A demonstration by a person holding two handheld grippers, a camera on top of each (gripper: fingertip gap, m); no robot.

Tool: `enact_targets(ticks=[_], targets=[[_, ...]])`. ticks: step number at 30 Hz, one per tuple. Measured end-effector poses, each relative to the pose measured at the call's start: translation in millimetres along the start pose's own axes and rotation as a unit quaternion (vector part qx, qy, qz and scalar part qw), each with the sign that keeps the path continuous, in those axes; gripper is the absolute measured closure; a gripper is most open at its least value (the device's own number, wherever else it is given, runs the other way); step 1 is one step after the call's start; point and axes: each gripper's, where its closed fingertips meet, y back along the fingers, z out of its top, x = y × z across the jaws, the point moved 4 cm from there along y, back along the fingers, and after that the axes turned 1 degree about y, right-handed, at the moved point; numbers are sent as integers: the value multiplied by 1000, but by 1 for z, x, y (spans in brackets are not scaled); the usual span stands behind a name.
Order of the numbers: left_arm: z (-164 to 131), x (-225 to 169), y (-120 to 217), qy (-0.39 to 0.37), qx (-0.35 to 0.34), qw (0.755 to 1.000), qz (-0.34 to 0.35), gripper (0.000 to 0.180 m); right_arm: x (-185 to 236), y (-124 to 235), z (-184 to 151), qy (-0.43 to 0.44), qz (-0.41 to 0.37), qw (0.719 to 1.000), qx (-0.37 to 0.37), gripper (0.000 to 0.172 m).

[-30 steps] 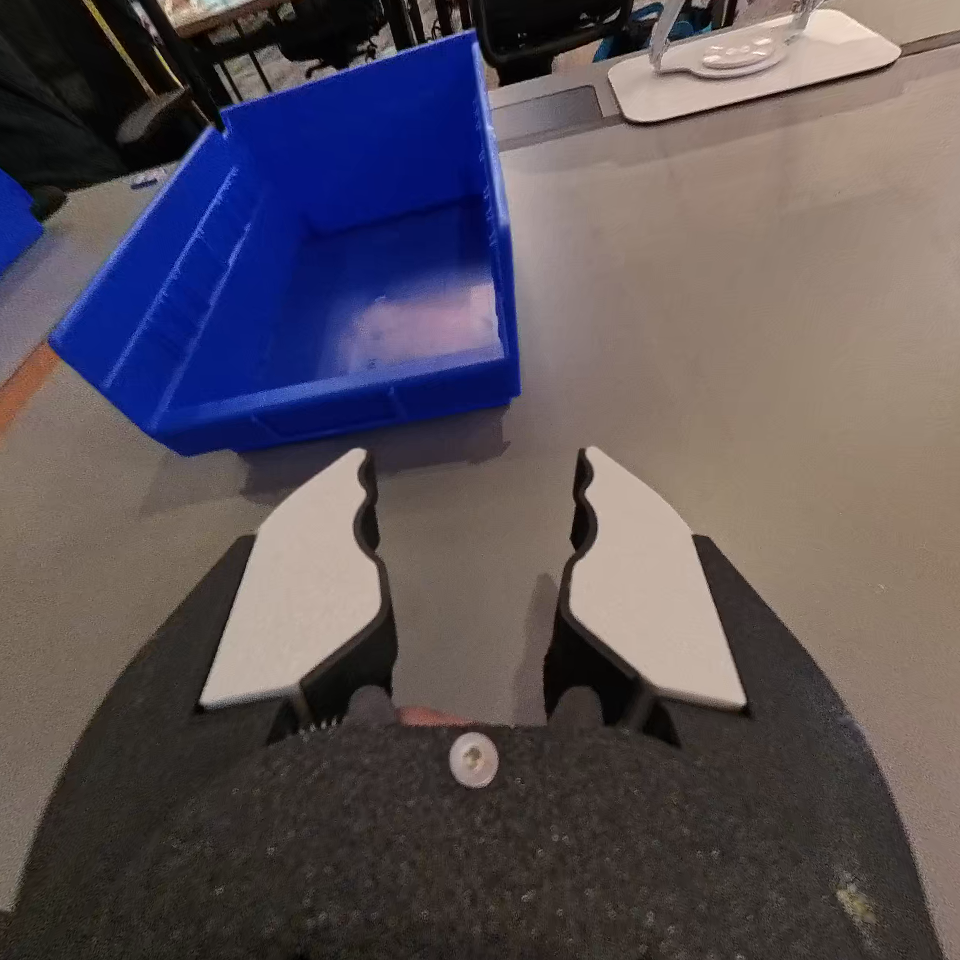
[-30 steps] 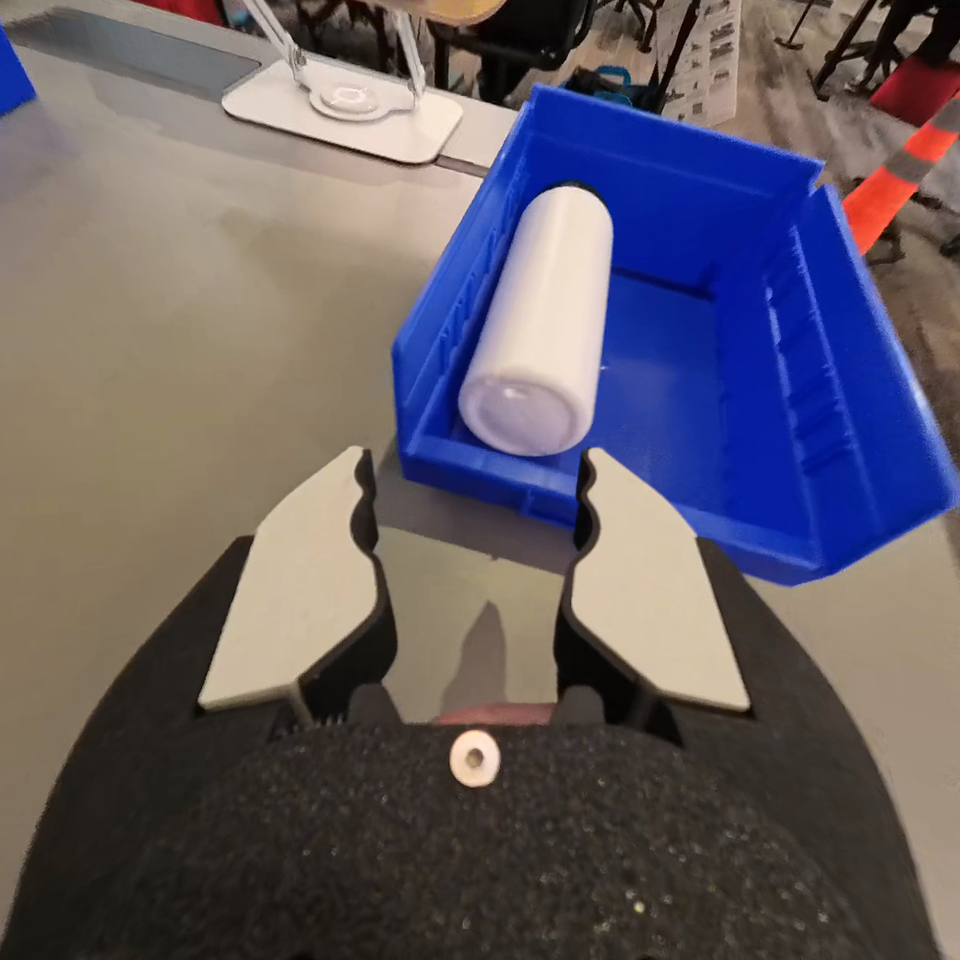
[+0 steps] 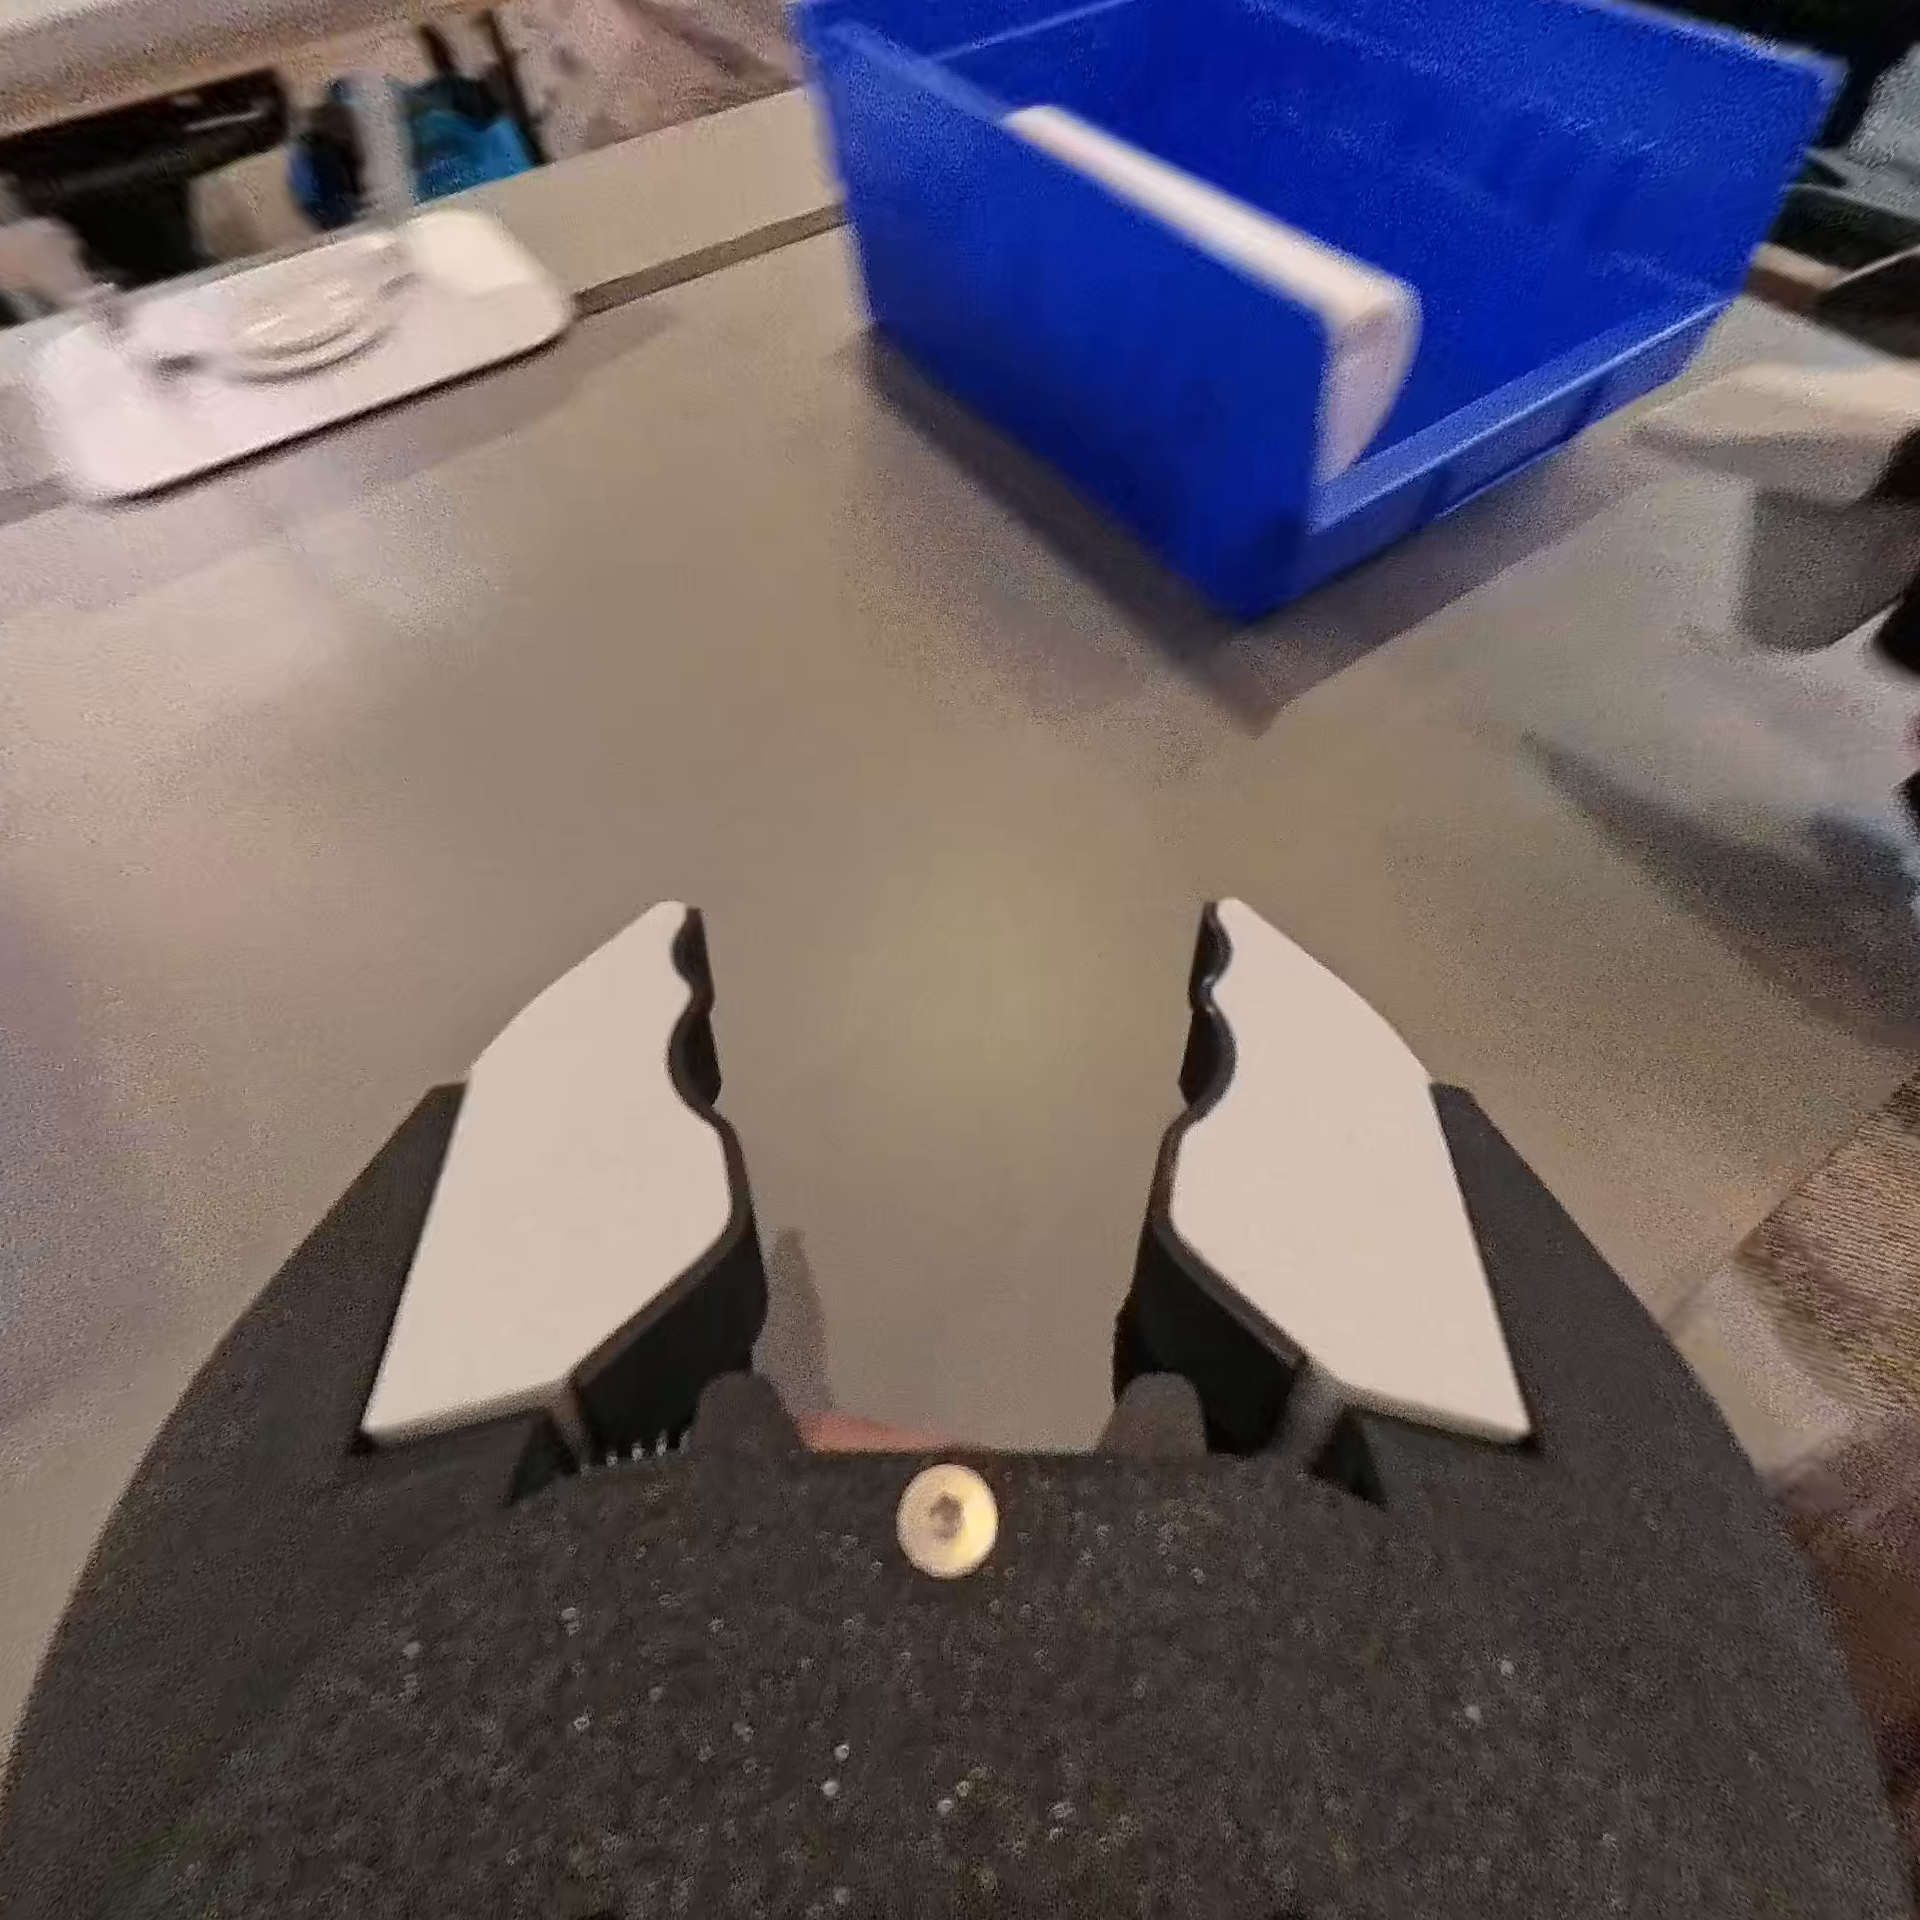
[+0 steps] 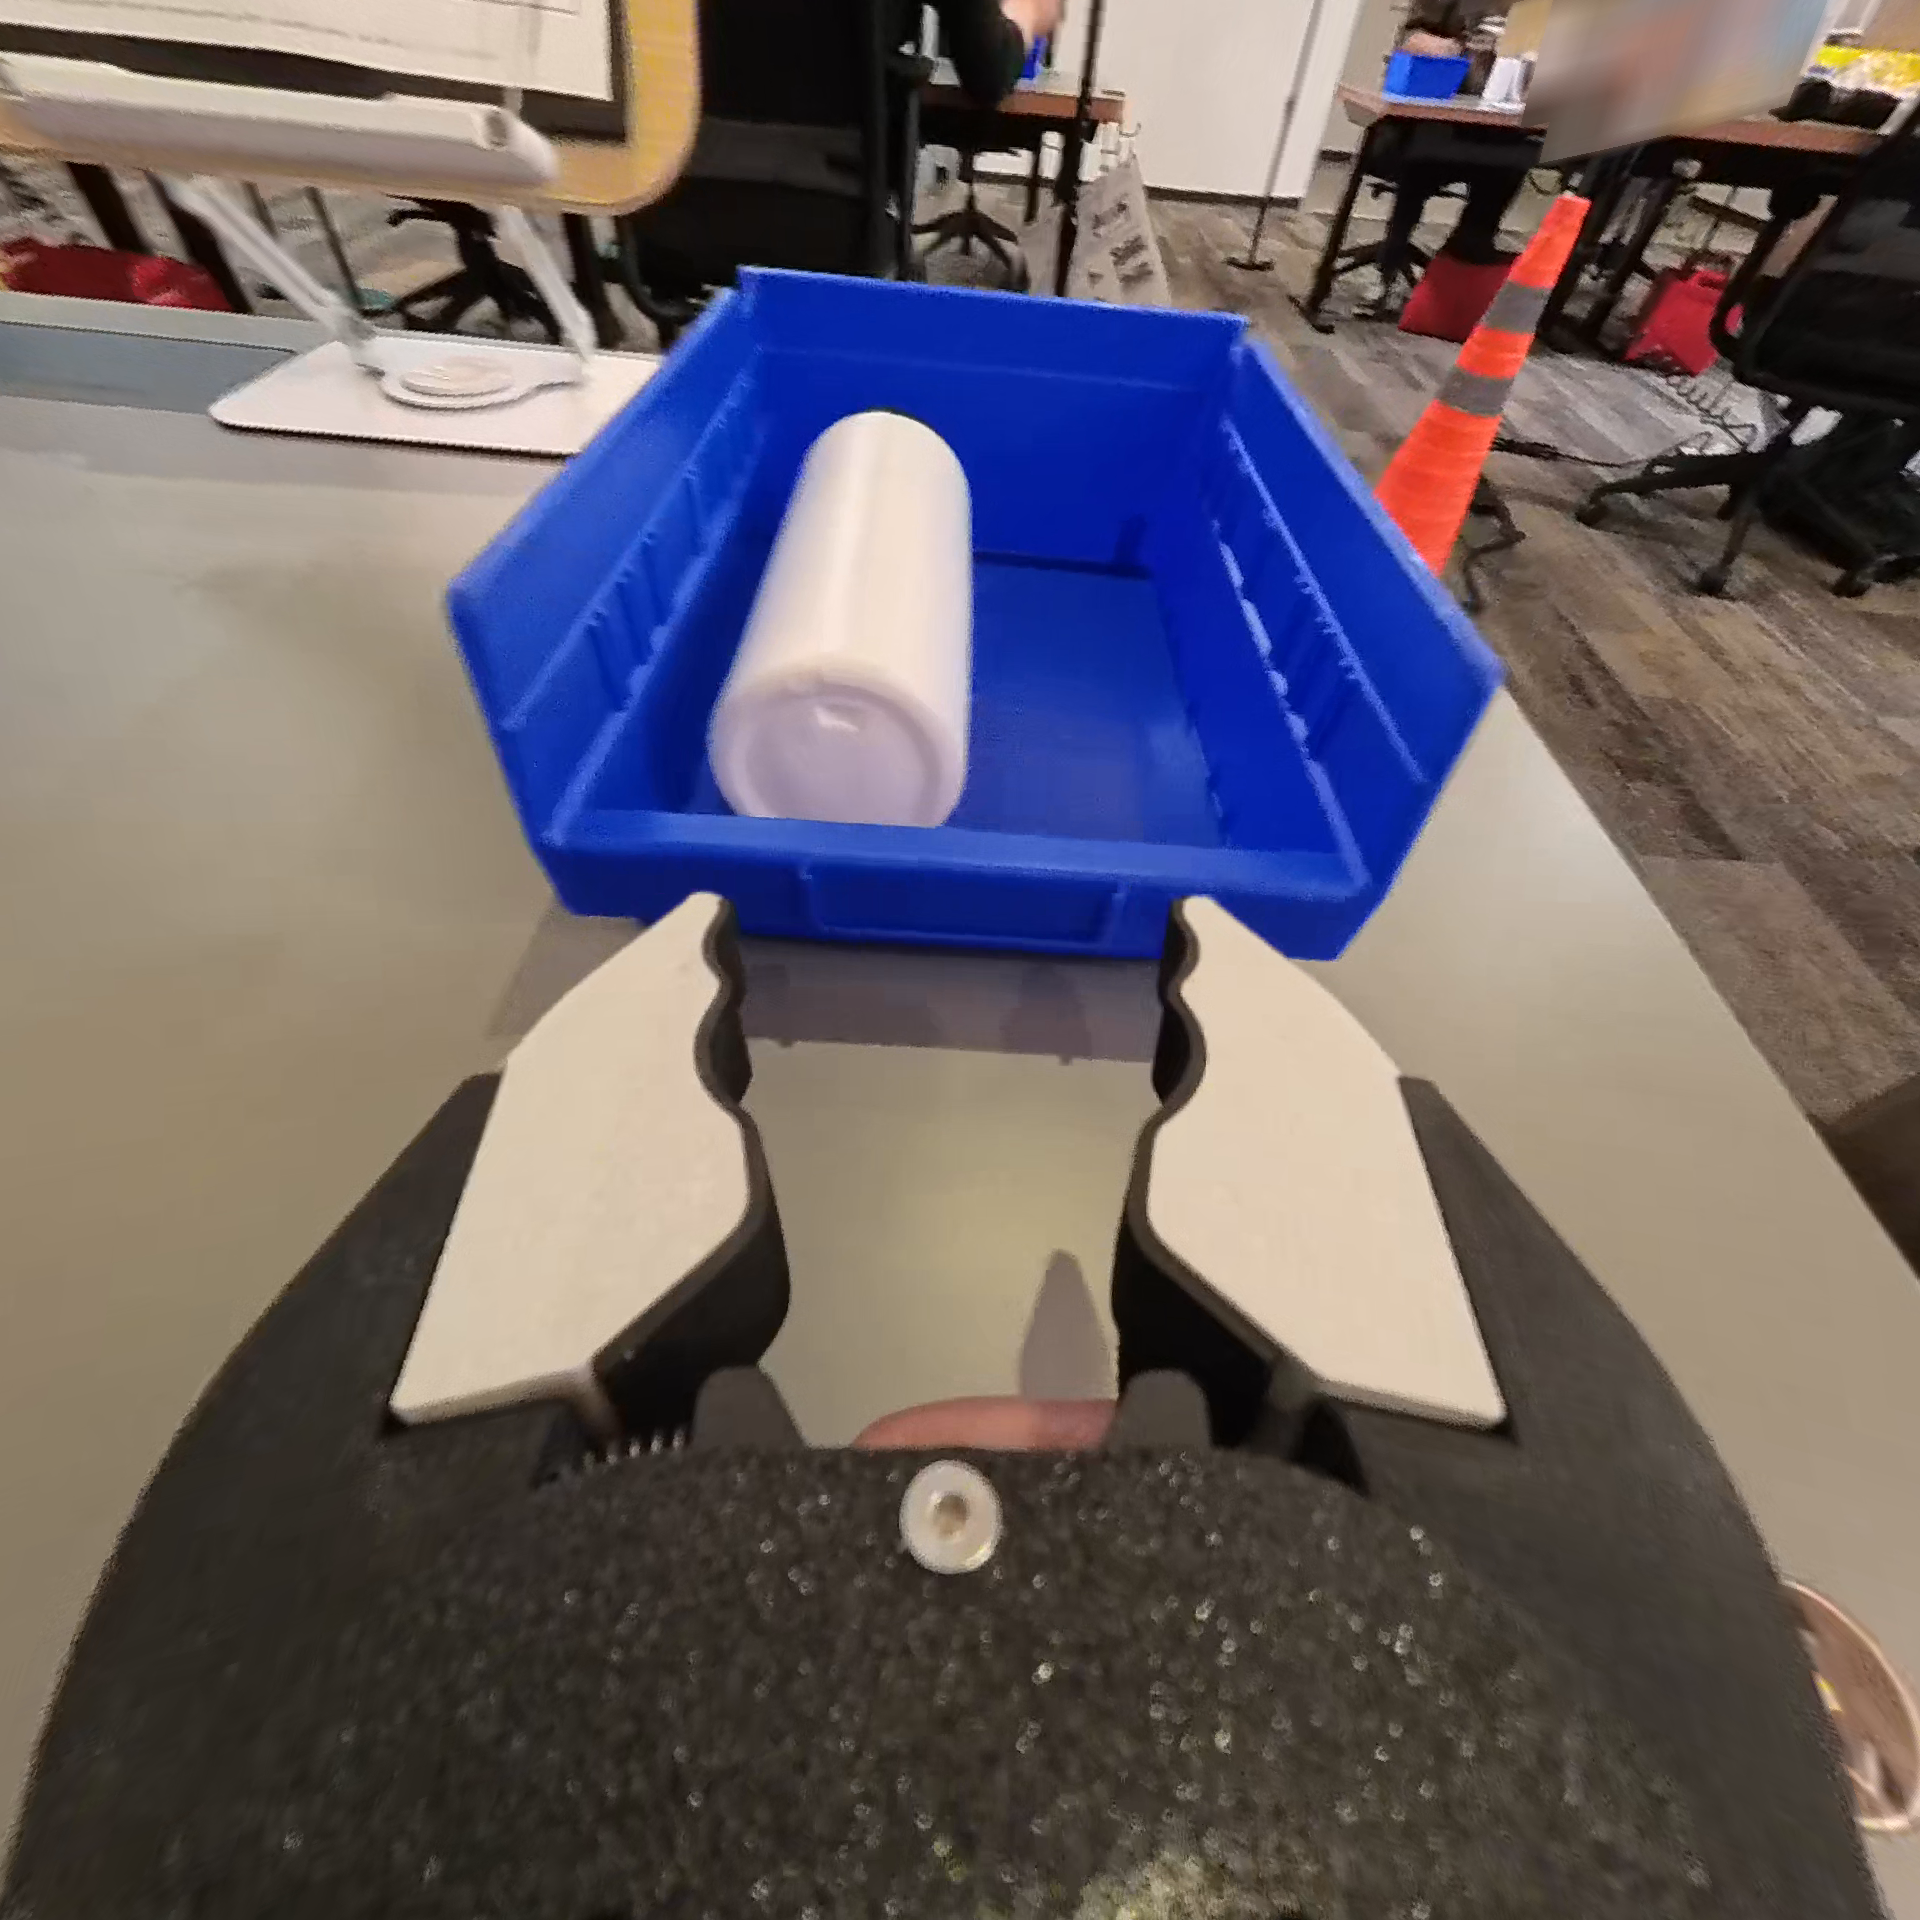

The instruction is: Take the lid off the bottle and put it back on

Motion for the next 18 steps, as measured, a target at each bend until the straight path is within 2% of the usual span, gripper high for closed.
enact_targets(ticks=[2, 5, 7, 8, 9, 11, 14, 16, 18], targets=[[32, -35, -50, -1, 3, 1000, -18, 96, -12, -2, -2, -5, -18, 1000, 8, 94], [60, -63, -128, 42, 54, 997, -35, 96, -25, -2, -6, -31, -32, 999, 12, 93], [71, -69, -163, 80, 75, 993, -43, 99, -32, -1, -9, -50, -35, 998, 13, 92], [76, -71, -173, 102, 75, 991, -51, 109, -35, -1, -10, -56, -35, 998, 15, 92], [79, -72, -179, 125, 72, 988, -55, 126, -37, -1, -12, -60, -35, 997, 17, 92], [79, -68, -181, 152, 71, 985, -34, 136, -41, -1, -14, -70, -40, 997, 22, 91], [70, -59, -166, 122, 67, 989, 54, 162, -48, -2, -15, -81, -58, 995, 28, 90], [62, -58, -149, 127, 48, 988, 79, 173, -51, -4, -15, -89, -73, 993, 31, 90], [52, -61, -133, 144, 40, 987, 68, 175, -51, -7, -15, -96, -80, 991, 37, 90]])
